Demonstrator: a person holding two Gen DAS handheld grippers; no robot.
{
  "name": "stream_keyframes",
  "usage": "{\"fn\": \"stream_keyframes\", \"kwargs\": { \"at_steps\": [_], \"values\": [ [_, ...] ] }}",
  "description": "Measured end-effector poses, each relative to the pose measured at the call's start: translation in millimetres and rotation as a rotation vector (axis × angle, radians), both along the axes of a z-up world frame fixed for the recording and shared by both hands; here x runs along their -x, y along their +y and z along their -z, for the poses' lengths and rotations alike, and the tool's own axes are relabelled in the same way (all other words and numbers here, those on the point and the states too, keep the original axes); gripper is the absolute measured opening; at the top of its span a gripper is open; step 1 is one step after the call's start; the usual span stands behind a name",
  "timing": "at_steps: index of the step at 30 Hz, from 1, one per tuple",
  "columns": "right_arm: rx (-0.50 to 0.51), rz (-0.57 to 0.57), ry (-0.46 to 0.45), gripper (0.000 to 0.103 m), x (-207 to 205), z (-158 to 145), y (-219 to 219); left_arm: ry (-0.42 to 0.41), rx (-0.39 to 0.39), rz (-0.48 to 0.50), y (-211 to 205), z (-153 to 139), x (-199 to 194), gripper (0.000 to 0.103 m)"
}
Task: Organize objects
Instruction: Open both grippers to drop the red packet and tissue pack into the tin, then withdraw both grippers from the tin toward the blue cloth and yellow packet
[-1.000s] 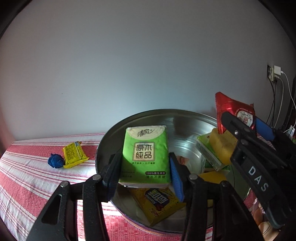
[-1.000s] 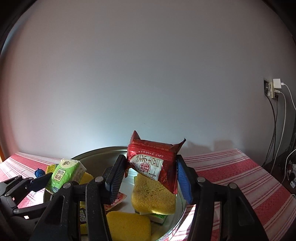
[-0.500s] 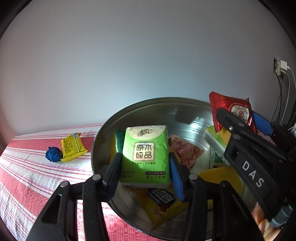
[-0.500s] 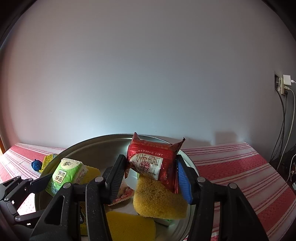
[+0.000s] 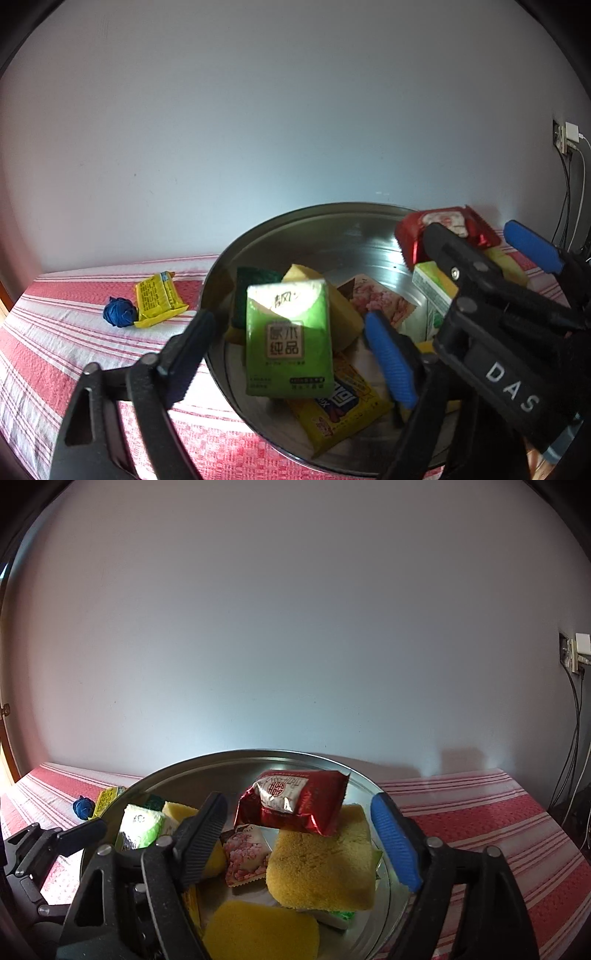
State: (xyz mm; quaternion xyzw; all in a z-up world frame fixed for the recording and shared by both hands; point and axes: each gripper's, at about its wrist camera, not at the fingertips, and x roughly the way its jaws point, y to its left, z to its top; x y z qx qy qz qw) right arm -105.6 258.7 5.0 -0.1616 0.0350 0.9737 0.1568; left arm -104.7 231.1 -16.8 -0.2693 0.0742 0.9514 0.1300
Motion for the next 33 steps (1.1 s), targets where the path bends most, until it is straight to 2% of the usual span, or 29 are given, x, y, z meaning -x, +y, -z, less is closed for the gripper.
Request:
{"fn": "stream_keyframes", "kwargs": {
  "at_steps": [4, 7, 8, 10, 11, 12, 17, 21, 26, 33],
  "values": [
    [-0.025, 0.013, 0.058, 0.087, -17.9, -5.5, -4.7, 0.063, 0.025, -0.01, 3.7, -2.2, -3.5, 0.102],
    [-0.022, 0.021, 0.093, 0.087, -27.1, -8.0, 0.2, 0.056, 0.004, -0.021, 0.8, -0.7, 0.2, 0.102],
    [-0.017, 0.026, 0.103, 0.087, -28.7, -8.1, 4.4, 0.052, -0.004, -0.027, -17.3, -0.2, 3.6, 0.102],
    [0.003, 0.031, 0.12, 0.087, -35.5, -9.5, 8.4, 0.046, -0.011, -0.045, -25.5, 2.7, -3.7, 0.102],
    [0.016, 0.035, 0.123, 0.087, -38.1, -9.2, 11.3, 0.044, -0.015, -0.053, -46.5, 3.7, 6.4, 0.102],
    [0.028, 0.042, 0.123, 0.087, -40.6, -9.3, 12.5, 0.042, -0.02, -0.061, -50.7, 5.5, 9.1, 0.102],
    [0.046, 0.081, 0.155, 0.087, -61.6, -13.6, 9.6, 0.049, -0.021, -0.082, -53.4, 5.0, -2.5, 0.102],
    [0.031, 0.101, 0.189, 0.087, -63.4, -13.7, 4.7, 0.055, -0.029, -0.087, -60.9, 6.2, -8.5, 0.102],
    [-0.003, 0.149, 0.287, 0.087, -83.4, -17.6, -8.2, 0.075, -0.03, -0.104, -73.3, -6.2, -6.0, 0.102],
    [0.013, 0.194, 0.304, 0.087, -92.3, -21.0, -20.2, 0.112, -0.028, -0.151, -92.5, -12.3, -8.4, 0.102]
  ]
}}
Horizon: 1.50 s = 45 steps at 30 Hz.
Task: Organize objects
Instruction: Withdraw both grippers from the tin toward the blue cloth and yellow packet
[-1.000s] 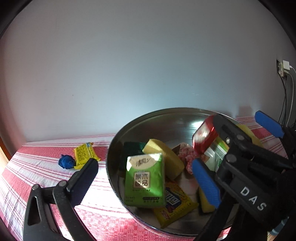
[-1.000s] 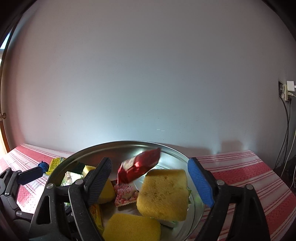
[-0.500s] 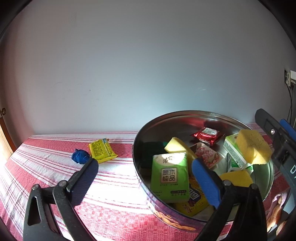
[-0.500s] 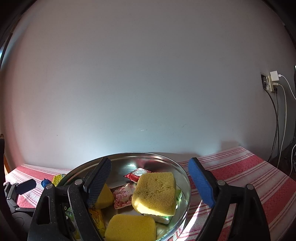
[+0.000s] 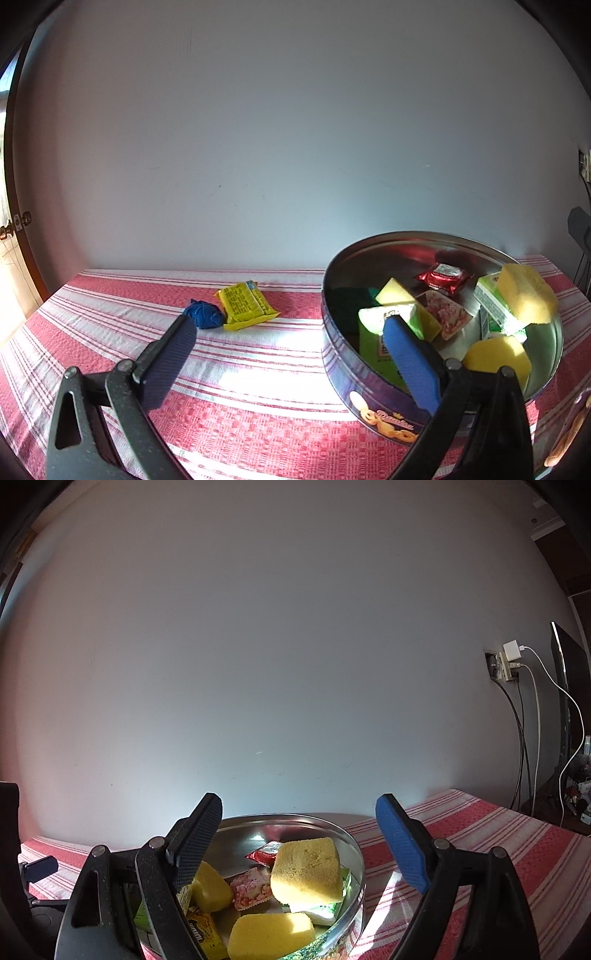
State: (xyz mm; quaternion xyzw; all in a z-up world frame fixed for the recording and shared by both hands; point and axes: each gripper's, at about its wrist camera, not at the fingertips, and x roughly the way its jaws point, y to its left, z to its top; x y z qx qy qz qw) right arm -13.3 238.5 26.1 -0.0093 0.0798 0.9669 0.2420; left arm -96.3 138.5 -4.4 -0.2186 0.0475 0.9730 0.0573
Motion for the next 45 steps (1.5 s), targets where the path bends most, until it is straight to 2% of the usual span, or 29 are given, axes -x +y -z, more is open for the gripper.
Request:
{"fn": "stream_keyframes", "kwargs": {
  "at_steps": [8, 21, 35, 45],
  "values": [
    [0.011, 0.026, 0.012, 0.087, 0.1, 4.5, -6.8, 0.028, 0.019, -0.017, -19.4, -4.0, -10.9, 0.102],
    [-0.005, 0.03, -0.019, 0.087, 5.7, 6.7, -39.8, 0.013, -0.013, -0.036, -48.5, -0.3, -8.6, 0.102],
    [0.022, -0.047, -0.034, 0.087, 23.6, 10.5, -80.7, -0.031, -0.048, -0.049, -76.8, -1.5, 0.3, 0.102],
    [0.044, -0.097, -0.047, 0.087, 46.3, 13.0, -105.7, -0.074, -0.078, -0.109, -117.1, 2.5, 22.3, 0.102]
  ]
}}
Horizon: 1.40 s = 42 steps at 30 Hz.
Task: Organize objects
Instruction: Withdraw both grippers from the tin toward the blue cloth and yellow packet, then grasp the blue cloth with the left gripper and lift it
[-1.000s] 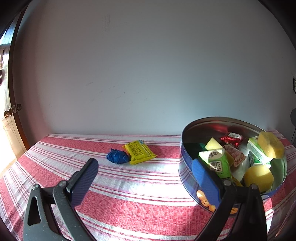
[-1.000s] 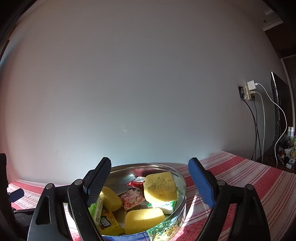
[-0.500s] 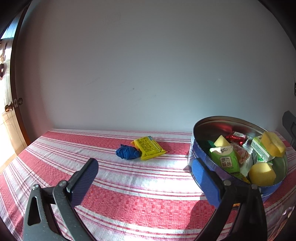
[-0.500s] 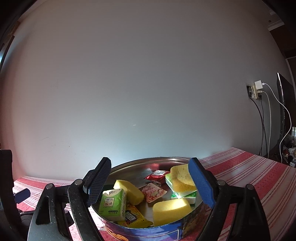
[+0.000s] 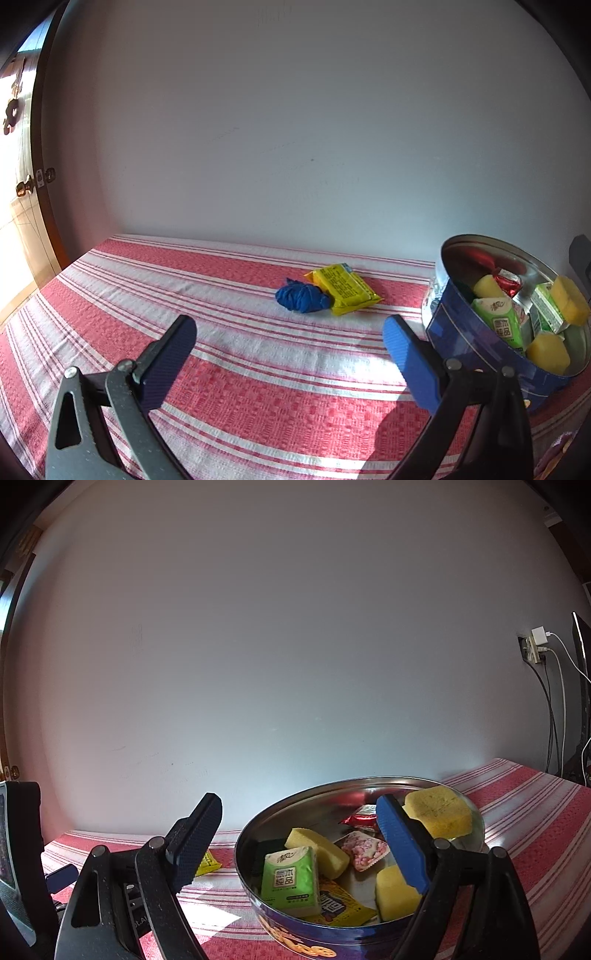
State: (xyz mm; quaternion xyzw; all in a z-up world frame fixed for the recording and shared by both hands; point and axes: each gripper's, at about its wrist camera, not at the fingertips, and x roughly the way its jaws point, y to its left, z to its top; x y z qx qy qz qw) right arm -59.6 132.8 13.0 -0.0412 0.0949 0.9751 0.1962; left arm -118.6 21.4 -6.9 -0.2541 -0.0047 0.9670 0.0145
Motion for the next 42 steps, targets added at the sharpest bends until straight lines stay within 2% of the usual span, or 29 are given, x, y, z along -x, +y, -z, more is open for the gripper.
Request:
{"fn": "stream_keyframes", "kwargs": {
  "at_steps": [7, 11, 16, 19, 23, 28, 29, 30, 31, 35, 39, 42],
  "values": [
    [0.008, -0.07, -0.027, 0.087, 13.5, 3.2, -13.4, -0.088, -0.039, -0.049, -28.5, 8.8, 34.2, 0.102],
    [0.016, -0.092, -0.027, 0.087, 14.4, 4.0, -13.9, -0.142, -0.019, -0.016, -23.3, 16.1, 54.9, 0.102],
    [0.038, -0.113, -0.069, 0.087, 24.0, 6.0, -11.3, -0.188, 0.002, 0.019, -10.8, 22.1, 80.5, 0.102],
    [0.053, -0.109, -0.066, 0.087, 25.7, 6.9, -8.1, -0.212, 0.009, 0.019, -4.5, 25.6, 97.9, 0.099],
    [0.065, -0.107, -0.07, 0.087, 26.2, 8.2, -5.9, -0.281, 0.018, 0.014, 1.8, 34.7, 123.8, 0.084],
    [0.077, -0.101, -0.084, 0.087, 24.8, 8.3, -2.4, -0.348, -0.053, 0.07, -1.8, 42.3, 134.6, 0.075],
    [0.077, -0.101, -0.09, 0.087, 26.3, 8.4, -1.9, -0.348, -0.074, 0.096, -2.5, 42.1, 133.9, 0.065],
    [0.077, -0.102, -0.096, 0.087, 26.4, 8.7, -2.8, -0.347, -0.1, 0.133, -2.9, 41.9, 133.3, 0.049],
    [0.077, -0.103, -0.098, 0.087, 26.7, 8.9, -3.5, -0.346, -0.118, 0.166, -2.8, 41.7, 132.4, 0.044],
    [0.074, -0.096, -0.086, 0.087, 24.7, 8.0, -3.8, -0.337, -0.103, 0.173, -7.6, 40.4, 124.2, 0.043],
    [0.065, -0.096, -0.084, 0.087, 31.9, 7.6, 3.1, -0.313, -0.106, 0.143, -25.1, 37.2, 113.4, 0.043],
    [0.048, -0.105, -0.076, 0.087, 32.3, 7.6, -0.4, -0.272, -0.069, 0.101, -40.5, 31.6, 99.6, 0.042]
  ]
}}
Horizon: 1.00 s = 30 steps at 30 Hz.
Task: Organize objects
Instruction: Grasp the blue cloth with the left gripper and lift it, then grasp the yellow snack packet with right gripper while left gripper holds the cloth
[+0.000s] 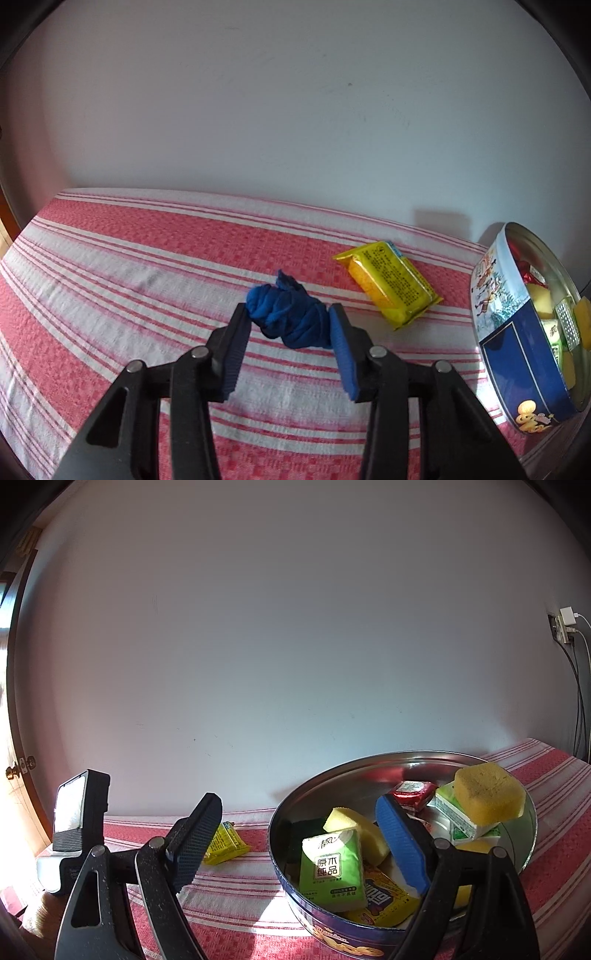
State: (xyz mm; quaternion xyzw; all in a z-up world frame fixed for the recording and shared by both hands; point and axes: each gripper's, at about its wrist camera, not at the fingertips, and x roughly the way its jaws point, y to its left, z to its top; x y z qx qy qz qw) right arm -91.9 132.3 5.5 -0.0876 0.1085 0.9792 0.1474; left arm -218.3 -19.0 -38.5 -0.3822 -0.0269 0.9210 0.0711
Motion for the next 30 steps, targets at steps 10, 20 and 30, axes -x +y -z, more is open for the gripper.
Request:
{"fn": "stream_keyframes", "kwargs": {
  "at_steps": [10, 20, 30],
  "values": [
    [-0.073, -0.121, -0.066, 0.087, 36.5, 3.0, -37.1, 0.079, 0.072, -0.121, -43.6, -9.6, -40.1, 0.043],
    [-0.147, -0.253, -0.203, 0.087, 129.5, 15.7, -69.7, 0.123, 0.115, -0.209, -72.1, -12.6, -39.1, 0.043],
    [-0.089, -0.283, -0.511, 0.087, 211.9, 44.3, -72.6, 0.096, 0.103, -0.227, -73.1, -6.9, -34.3, 0.043]
  ]
}}
